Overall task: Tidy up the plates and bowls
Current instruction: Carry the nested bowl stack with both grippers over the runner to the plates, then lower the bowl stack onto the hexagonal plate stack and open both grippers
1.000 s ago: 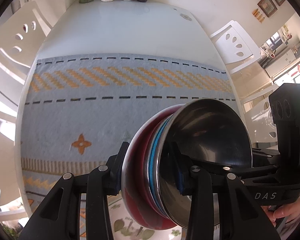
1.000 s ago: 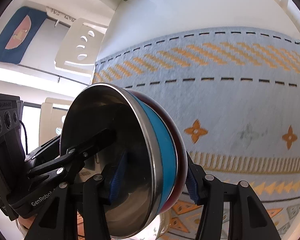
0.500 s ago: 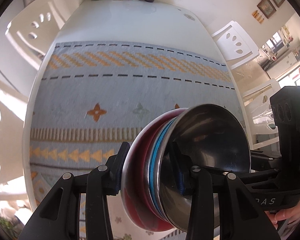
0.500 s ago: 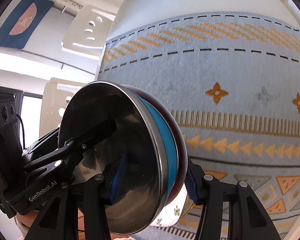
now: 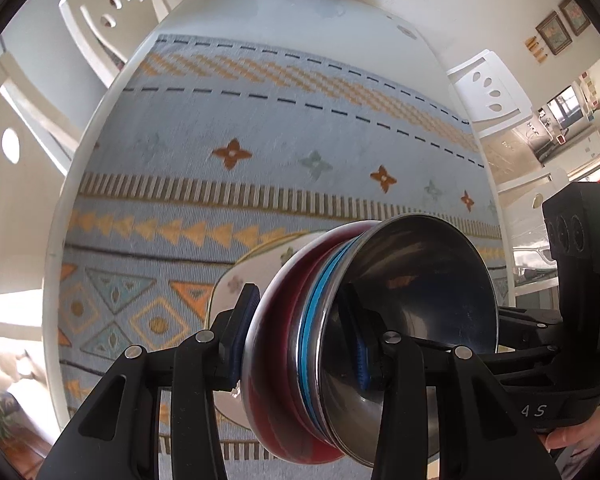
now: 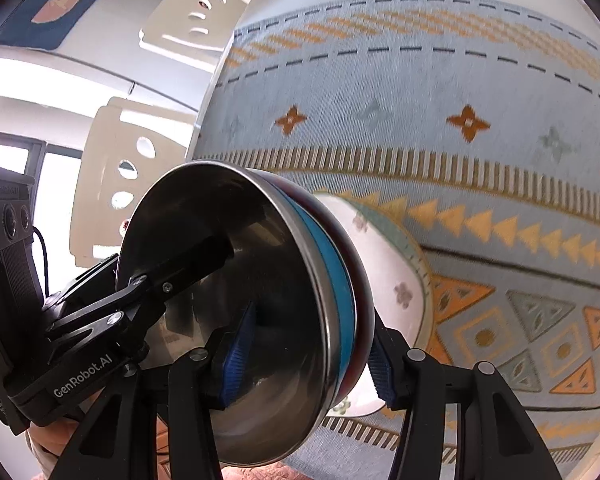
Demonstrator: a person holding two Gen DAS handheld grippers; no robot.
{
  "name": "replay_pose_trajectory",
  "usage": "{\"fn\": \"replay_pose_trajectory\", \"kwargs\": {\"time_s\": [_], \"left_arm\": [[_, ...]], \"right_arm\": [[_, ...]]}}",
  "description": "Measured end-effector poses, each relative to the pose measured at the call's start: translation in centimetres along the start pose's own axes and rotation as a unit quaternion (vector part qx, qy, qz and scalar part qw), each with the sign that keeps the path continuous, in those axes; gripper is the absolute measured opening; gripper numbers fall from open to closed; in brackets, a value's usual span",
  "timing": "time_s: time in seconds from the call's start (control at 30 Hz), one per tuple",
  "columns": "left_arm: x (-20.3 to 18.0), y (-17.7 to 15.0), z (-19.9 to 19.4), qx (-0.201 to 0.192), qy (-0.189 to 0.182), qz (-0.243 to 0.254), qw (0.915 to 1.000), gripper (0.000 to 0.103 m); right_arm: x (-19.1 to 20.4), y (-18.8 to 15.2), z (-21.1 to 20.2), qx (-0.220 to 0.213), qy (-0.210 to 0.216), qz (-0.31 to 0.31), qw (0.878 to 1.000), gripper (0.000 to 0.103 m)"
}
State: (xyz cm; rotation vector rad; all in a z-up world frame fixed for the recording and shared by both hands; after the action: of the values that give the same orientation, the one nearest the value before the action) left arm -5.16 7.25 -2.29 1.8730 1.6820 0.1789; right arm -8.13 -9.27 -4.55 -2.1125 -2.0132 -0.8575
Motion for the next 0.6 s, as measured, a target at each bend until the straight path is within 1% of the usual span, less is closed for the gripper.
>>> {"fn": "replay_pose_trajectory", "kwargs": {"time_s": [0.27, 0.43, 0.53, 0.6], "left_arm": [[0.4, -1.6, 1.5, 0.002, -0.005, -0.008, 0.9999, 0.037], [0.6, -2.0, 2.0, 0.0, -0.009, -0.014, 0.9999, 0.037], [0.9, -2.2, 2.2, 0.0, -0.004, -0.006, 1.0, 0.038], [1.0, -2.3, 2.3, 0.002, 0.01, 0.002, 0.9999, 0.04]], "right_arm": [[-0.7, -1.5, 1.3, 0.002, -0.016, 0.003, 1.0, 0.05], [-1.0, -1.7, 1.5, -0.01, -0.031, 0.0, 0.999, 0.049], [-1.0, -1.8, 1.6, -0.011, -0.036, -0.002, 0.999, 0.049], [-0.8, -2.0, 1.9, -0.011, -0.038, -0.003, 0.999, 0.049]]}}
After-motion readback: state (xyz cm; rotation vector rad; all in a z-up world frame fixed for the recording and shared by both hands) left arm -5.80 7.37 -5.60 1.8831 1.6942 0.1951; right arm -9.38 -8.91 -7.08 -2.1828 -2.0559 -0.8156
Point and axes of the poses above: each gripper's, at about its wrist camera, not at the fingertips, and z roughly the way its jaws point, x to its left, y to its top, the point moved 1 cm from there along z, roughly the way its jaws point, and after that the axes turned 15 degrees about -x, right-handed, at the moved point
